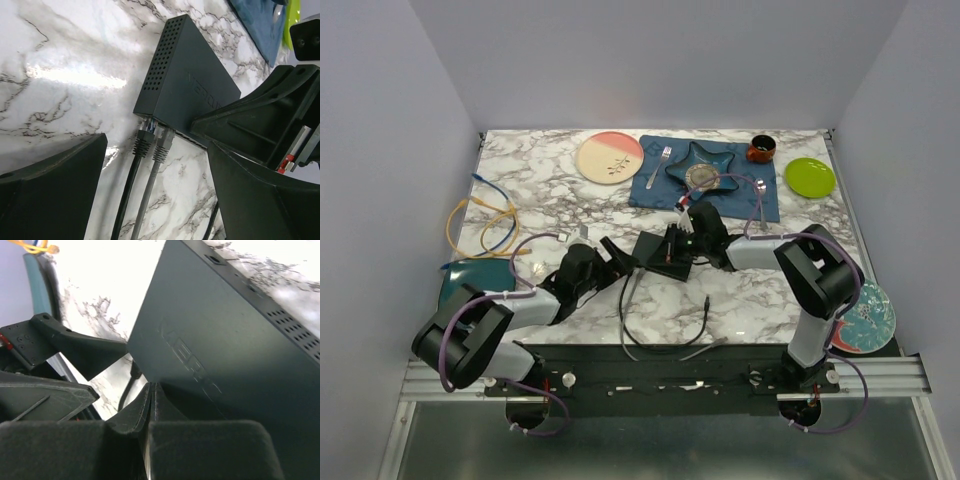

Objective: Pull the plug from the switch port

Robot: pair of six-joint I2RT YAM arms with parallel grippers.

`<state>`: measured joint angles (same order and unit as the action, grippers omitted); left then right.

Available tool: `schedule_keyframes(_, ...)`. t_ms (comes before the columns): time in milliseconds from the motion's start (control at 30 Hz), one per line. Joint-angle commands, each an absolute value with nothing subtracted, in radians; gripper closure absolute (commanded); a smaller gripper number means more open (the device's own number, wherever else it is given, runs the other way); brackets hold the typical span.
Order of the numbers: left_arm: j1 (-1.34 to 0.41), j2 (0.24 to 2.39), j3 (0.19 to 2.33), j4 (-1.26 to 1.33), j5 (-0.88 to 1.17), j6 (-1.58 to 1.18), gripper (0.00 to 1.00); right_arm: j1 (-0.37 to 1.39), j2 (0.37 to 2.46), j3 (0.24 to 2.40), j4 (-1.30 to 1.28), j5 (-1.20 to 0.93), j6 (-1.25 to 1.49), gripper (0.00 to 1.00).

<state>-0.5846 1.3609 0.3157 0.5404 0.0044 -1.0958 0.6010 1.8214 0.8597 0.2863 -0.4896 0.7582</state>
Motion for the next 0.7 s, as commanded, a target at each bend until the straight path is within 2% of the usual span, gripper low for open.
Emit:
schedule_keyframes(0, -0.584, 1.370, 0.348, 0.387, -0.086, -1.028, 0.01, 0.604, 1.878, 0.833, 0.334, -0.500, 0.791, 0.93)
schedule_keyframes(200, -0.577, 1.430, 0.328, 0.497, -0.057, -1.032, 0.02, 0.601, 1.839, 0.790, 0.337, -0.408, 0.819, 0.95)
schedule_keyframes(433, -0.505, 1.563, 0.227, 0.829, 0.073, -1.123, 0.28, 0.583, 1.779, 0.749, 0.272, -0.295, 0.836, 0.97)
schedule_keyframes(533, -0.476, 1.669, 0.177, 1.058, 0.150, -1.169, 0.36, 0.569, 1.810, 0.749, 0.255, -0.310, 0.848, 0.97)
schedule_keyframes(667, -0.448, 1.912, 0.141, 1.453, 0.239, -1.287, 0.43, 0.563, 1.832, 0.738, 0.258, -0.313, 0.854, 0.98)
